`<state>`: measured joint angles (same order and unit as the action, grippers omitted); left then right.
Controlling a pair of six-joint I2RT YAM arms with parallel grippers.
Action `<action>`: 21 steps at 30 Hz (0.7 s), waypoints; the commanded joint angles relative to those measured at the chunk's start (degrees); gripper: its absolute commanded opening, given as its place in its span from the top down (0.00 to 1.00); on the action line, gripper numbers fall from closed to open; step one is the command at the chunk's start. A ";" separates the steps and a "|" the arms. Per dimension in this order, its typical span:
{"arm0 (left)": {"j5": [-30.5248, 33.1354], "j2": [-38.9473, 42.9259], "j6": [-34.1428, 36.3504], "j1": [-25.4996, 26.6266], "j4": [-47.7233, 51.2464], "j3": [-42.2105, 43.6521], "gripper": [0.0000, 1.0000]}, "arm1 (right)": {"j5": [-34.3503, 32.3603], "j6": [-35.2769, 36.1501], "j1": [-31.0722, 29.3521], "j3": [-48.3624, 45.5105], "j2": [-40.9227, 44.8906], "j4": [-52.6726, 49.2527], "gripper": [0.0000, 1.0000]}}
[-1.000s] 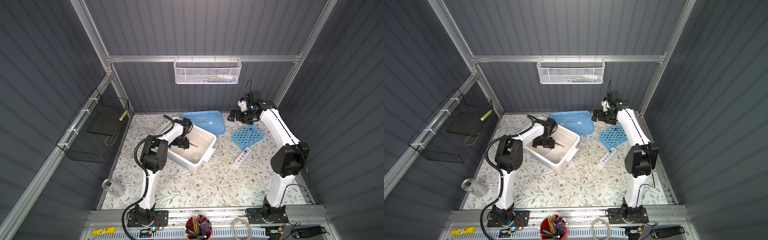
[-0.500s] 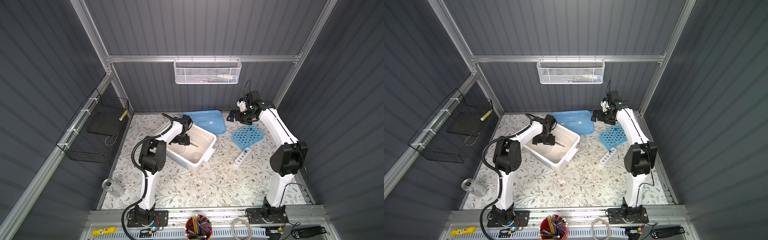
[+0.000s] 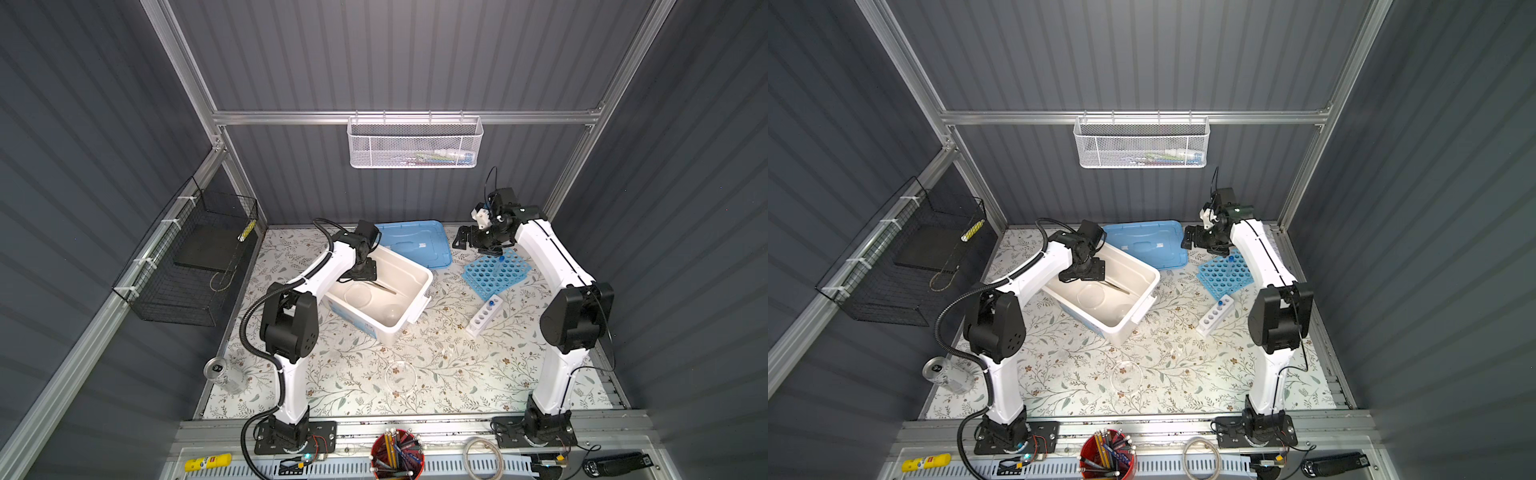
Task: Organize the chemistry lab equipment
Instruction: 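Lift the left gripper from the bin while the right moves to the second dish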
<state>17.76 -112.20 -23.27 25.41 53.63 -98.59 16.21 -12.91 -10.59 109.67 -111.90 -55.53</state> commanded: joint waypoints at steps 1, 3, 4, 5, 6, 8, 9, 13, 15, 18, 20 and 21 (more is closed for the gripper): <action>-1.27 6.17 0.96 -0.49 -3.67 2.86 0.08 | -3.88 -1.55 -2.24 -4.36 5.52 -2.08 0.03; -2.05 8.97 1.20 -0.49 -4.93 3.71 0.08 | -5.21 -3.27 -3.04 -7.52 8.20 -2.15 0.03; -2.31 10.10 1.51 -0.50 -5.47 4.04 0.08 | -6.45 -4.45 -3.54 -9.14 9.62 -2.41 0.04; -3.08 11.02 2.04 -0.47 -5.86 4.19 0.08 | -6.63 -5.20 -4.09 -10.87 11.04 -2.74 0.05; -3.44 11.51 2.55 -0.45 -5.69 3.96 0.08 | -6.86 -5.73 -4.79 -12.54 12.22 -2.87 0.05; -4.63 12.53 3.65 -0.45 -4.62 3.45 0.08 | -8.43 -7.13 -7.55 -16.65 15.13 -3.48 0.06; -5.33 12.97 3.99 -0.36 -4.29 3.17 0.09 | -8.83 -7.85 -8.97 -18.47 16.18 -3.93 0.07; -9.58 15.86 4.84 -0.36 -3.91 2.83 0.10 | -10.75 -14.37 -16.73 -28.03 21.82 -3.73 0.09; -10.97 17.30 4.90 -0.31 -3.50 2.79 0.10 | -12.35 -18.13 -20.85 -32.54 24.61 -2.33 0.10; -12.29 19.47 5.07 -0.28 -2.71 3.21 0.10 | -14.30 -22.56 -26.97 -37.70 26.55 -1.30 0.14; -12.35 20.92 5.06 -0.27 -2.15 3.73 0.10 | -15.66 -24.80 -30.86 -39.75 26.53 -1.18 0.17; -12.46 21.71 5.06 -0.23 -1.96 4.05 0.11 | -16.67 -25.97 -32.92 -40.69 26.60 -0.69 0.19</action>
<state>7.35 -93.47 -19.49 25.41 49.65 -95.11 3.70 -32.75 -40.01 70.85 -86.00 -56.88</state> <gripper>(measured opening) 0.896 0.820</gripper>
